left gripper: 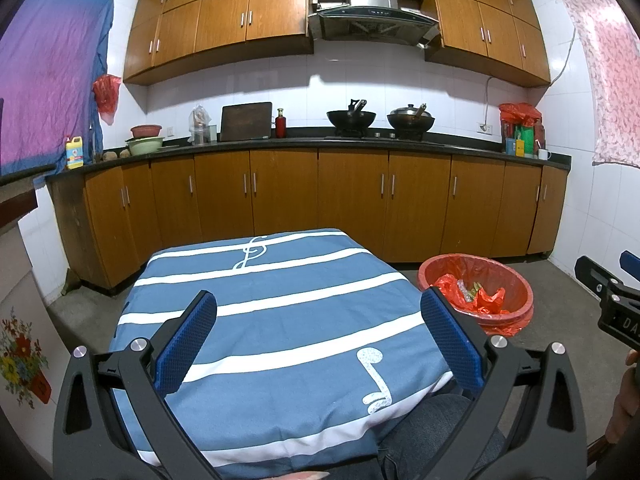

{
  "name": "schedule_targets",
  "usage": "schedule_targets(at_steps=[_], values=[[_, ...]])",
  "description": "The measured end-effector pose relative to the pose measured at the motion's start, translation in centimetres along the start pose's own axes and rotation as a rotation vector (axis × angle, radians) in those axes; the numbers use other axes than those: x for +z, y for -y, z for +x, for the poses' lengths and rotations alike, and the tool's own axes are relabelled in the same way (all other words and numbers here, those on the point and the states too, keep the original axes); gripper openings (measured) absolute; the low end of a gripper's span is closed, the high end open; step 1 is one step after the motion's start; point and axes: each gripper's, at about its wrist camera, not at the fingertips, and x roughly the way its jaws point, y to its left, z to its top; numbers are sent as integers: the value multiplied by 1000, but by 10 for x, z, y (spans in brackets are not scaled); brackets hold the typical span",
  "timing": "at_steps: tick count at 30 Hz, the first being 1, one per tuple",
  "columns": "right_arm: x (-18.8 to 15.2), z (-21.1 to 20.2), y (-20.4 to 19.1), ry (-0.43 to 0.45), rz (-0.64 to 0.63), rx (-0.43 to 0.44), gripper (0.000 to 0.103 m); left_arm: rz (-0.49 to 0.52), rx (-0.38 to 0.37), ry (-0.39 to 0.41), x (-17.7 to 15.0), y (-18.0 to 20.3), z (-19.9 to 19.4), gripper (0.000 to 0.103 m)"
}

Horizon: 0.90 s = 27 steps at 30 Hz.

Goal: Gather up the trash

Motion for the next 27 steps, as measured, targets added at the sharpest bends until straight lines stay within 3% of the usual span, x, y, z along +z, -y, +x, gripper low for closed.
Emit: schedule_targets(at_steps=[27], values=[[-5,-3,-6,-5,6,-1,99,0,4,3,-3,6,-4,101]])
